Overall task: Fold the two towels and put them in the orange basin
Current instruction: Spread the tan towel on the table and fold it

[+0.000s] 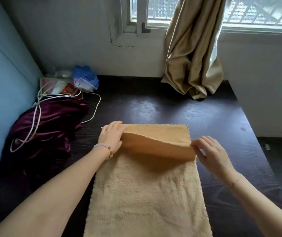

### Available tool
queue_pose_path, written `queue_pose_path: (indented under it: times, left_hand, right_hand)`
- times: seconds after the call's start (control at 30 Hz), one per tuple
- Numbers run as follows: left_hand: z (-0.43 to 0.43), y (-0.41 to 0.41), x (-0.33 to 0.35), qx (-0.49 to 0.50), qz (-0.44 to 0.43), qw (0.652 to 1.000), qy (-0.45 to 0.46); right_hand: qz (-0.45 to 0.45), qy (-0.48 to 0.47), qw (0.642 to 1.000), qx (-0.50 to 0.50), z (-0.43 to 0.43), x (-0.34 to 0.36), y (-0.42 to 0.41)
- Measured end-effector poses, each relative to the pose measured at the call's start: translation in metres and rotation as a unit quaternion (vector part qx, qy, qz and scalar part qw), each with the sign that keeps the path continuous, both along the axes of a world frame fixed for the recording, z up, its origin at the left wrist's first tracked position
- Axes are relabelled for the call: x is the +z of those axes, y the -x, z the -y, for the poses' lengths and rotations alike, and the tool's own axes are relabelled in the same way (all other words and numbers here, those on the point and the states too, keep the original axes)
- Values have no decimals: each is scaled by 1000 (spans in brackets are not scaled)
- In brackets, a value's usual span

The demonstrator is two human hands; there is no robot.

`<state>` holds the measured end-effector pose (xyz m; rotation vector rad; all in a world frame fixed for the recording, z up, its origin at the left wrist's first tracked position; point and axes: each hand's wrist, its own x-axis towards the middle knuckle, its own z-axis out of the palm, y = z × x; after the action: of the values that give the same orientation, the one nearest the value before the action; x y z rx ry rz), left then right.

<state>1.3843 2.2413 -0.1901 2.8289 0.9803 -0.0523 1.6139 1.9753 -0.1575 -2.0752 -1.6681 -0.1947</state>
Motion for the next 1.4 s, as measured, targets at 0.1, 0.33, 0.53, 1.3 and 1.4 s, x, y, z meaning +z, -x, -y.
queue_pose_path:
  times: [0.1,0.33,0.53,1.3,1.4]
  left_hand:
    - [0,2,2,7,-23,999,-36]
    - [-13,31,35,113,46,989,80]
    - [-23,59,55,216,287,895,265]
    - [-57,2,-14,396,297,788,367]
    - [-62,1,-21,408,279,789,364]
  right_hand:
    - [-19,-7,1000,-10,19,4,7]
    - [-149,-51,980,-124,26,12,6]
    - [-285,-84,942,-154,4,22,7]
    - [-412,115,869,-250,-107,-41,-58]
    - [-412,126,864,-260,-107,-54,-65]
